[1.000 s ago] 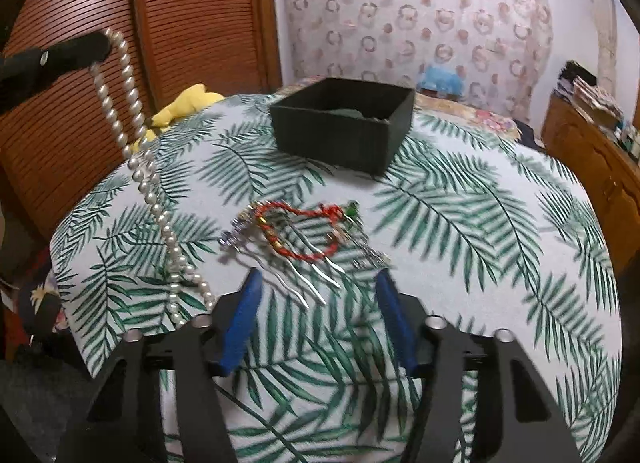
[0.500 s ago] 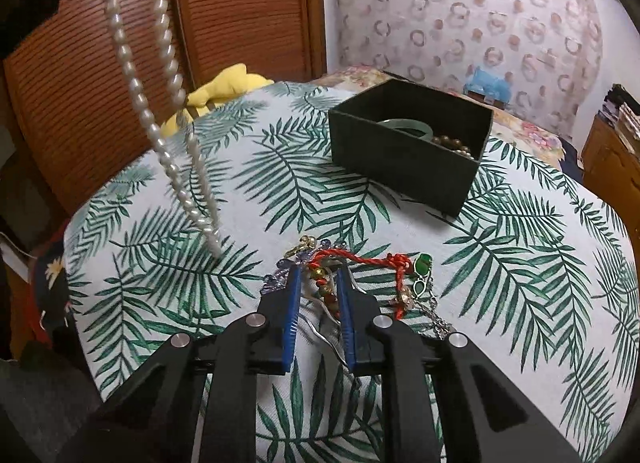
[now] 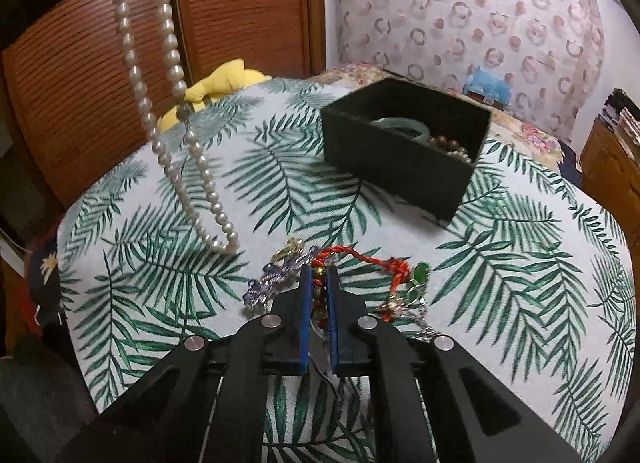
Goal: Organize jewelry
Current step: 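Lift the pearl necklace with left tool while right tool grasps red beads, then drop pearls into the box with left tool while right tool drops red beads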
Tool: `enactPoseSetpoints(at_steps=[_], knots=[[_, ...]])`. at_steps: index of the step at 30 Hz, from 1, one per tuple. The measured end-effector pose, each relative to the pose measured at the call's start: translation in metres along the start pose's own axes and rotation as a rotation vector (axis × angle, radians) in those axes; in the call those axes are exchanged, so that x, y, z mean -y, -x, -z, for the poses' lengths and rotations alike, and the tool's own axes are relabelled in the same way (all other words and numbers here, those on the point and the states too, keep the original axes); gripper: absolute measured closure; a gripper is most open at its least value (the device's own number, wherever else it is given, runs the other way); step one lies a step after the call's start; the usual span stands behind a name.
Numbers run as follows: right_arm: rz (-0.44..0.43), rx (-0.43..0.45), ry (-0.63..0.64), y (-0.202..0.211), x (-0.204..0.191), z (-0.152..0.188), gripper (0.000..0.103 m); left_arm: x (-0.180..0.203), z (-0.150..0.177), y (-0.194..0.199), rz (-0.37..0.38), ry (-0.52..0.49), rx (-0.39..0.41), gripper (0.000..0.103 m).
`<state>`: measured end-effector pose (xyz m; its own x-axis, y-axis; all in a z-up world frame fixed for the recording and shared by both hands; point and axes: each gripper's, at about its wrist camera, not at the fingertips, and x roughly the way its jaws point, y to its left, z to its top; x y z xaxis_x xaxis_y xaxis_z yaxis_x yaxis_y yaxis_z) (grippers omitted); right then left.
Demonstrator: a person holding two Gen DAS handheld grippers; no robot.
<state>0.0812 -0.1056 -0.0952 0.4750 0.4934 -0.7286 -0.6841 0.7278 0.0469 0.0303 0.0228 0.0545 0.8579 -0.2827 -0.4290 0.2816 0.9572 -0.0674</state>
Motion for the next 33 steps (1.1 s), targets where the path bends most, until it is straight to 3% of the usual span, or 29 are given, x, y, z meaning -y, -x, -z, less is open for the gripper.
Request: enactPoseSetpoints(at_steps=[12,33], knots=[[-0.014,0.117,-0.028,0.039,0.032,-0.04,0.095,-0.005,-0.02,-0.025,0.002,-0.011,0.005,0.096],[-0.055,0.117,-0.042,0.026,0.085,-0.111,0.095,-0.006,-0.116,-0.076,0.049,-0.051,0.042,0.096]])
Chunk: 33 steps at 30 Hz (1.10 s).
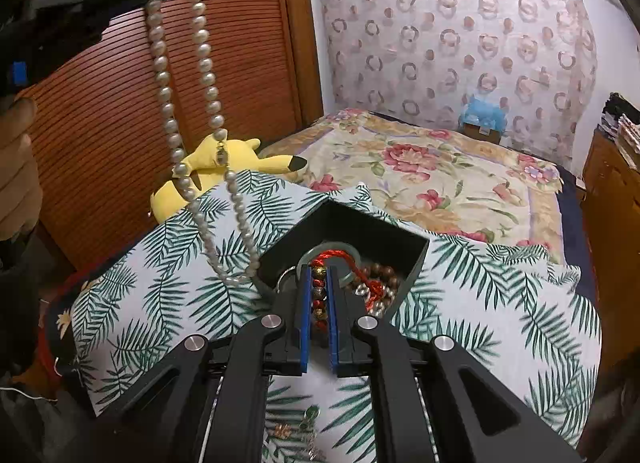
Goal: Organize jewelry
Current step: 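Drop pearls into the box with left tool while right tool drops red beads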
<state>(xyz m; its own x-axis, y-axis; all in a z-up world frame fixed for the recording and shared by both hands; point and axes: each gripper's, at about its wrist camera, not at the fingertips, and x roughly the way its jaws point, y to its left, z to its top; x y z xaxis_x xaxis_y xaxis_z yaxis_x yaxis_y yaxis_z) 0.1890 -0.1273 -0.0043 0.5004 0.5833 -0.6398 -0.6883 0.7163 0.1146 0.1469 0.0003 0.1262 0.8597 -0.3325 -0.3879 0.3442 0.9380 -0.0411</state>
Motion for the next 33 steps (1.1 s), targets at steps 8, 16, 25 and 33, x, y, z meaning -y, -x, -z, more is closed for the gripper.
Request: enactPoseSetpoints(at_steps=[8,16,25,33], knots=[[-0.02,-0.013,0.003,-0.021,0.013,-0.016,0.095,-0.017,0.006,-0.046,-0.004,0.025,-0.076,0.096],[-0.025,-0.042,-0.001,-0.047,0.023,-0.019,0.095,-0.035,0.049,-0.101,-0.012,0.068,-0.219,0.096],[-0.027,-0.06,-0.008,-0.064,0.028,-0.019,0.095,-0.05,0.102,-0.11,-0.055,0.127,-0.321,0.078],[0.008,-0.071,0.023,-0.08,0.025,-0.02,0.094,-0.06,0.13,-0.093,-0.114,0.166,-0.361,0.056]])
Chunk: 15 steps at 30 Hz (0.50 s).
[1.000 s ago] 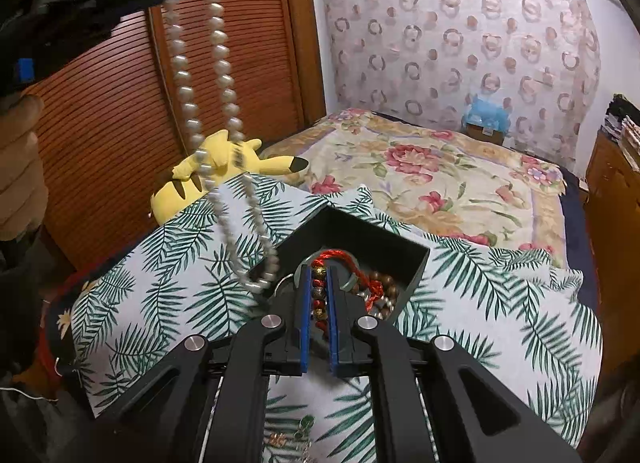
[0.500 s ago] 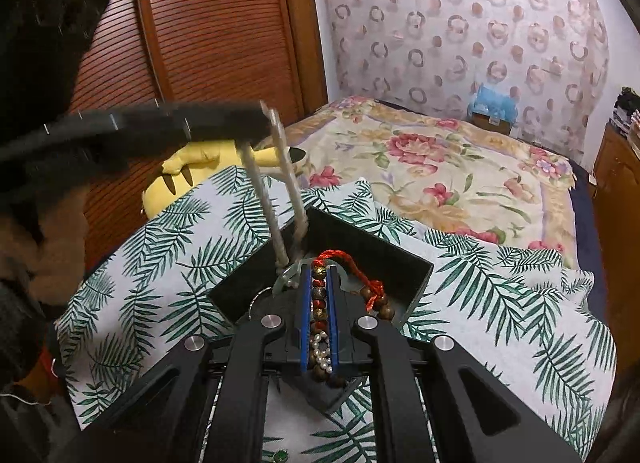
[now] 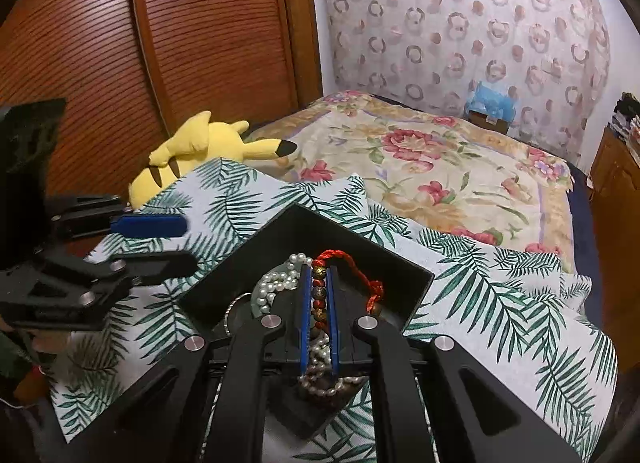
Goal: Organize jewelry
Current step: 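Drop pearls into the box with left tool while right tool drops red beads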
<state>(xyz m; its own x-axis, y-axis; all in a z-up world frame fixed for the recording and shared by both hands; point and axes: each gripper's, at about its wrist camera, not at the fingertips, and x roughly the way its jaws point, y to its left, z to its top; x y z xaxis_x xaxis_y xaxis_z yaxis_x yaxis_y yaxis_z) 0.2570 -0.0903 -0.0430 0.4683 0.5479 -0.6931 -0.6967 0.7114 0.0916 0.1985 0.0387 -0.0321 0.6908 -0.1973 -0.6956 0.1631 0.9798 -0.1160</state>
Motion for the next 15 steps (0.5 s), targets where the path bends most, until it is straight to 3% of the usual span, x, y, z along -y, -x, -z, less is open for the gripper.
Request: enactPoseSetpoints(at_steps=[5,9,15], knots=[[0.011,-0.016,0.0,-0.011,-0.001,-0.001,0.094,-0.002,0.01,0.006,-0.031,0.0,-0.004,0.043],[0.022,-0.006,-0.013,-0.009,-0.002,-0.001,0.074,-0.004,0.013,0.009,-0.038,0.001,-0.003,0.04],[0.041,0.021,-0.031,0.009,-0.001,0.005,0.074,-0.003,0.018,0.012,-0.046,-0.004,-0.007,0.034]])
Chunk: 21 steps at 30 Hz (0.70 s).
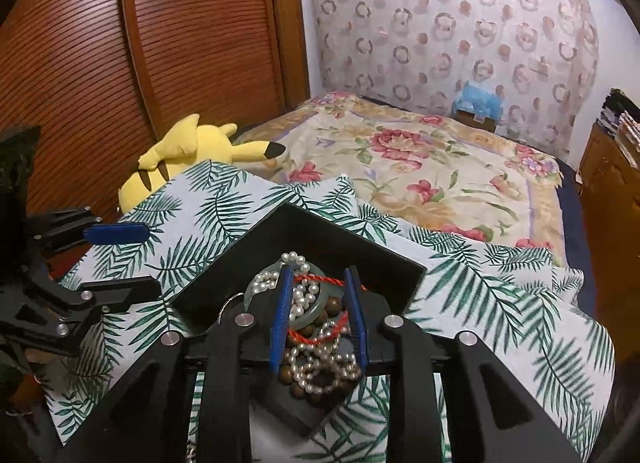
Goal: Organize jewelry
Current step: 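Drop pearls into the box with left tool while right tool drops red beads, then move the left tool to the pile and grasp the blue crystal flower hair comb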
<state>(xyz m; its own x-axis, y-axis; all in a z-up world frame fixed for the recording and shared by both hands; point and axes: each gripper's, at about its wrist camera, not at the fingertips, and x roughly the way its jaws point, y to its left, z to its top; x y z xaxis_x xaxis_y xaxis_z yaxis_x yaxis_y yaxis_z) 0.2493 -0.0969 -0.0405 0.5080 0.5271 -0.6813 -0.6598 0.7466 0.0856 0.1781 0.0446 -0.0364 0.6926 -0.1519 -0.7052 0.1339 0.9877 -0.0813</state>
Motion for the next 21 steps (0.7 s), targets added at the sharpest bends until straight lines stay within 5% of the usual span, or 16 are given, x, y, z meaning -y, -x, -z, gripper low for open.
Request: enactPoseSetpoints(at_steps=[21], knots=[[0.095,0.014,-0.072,0.08,-0.01,0.109,0.072,0.025,0.062,0.028,0.033,-0.019,0.006,0.023]])
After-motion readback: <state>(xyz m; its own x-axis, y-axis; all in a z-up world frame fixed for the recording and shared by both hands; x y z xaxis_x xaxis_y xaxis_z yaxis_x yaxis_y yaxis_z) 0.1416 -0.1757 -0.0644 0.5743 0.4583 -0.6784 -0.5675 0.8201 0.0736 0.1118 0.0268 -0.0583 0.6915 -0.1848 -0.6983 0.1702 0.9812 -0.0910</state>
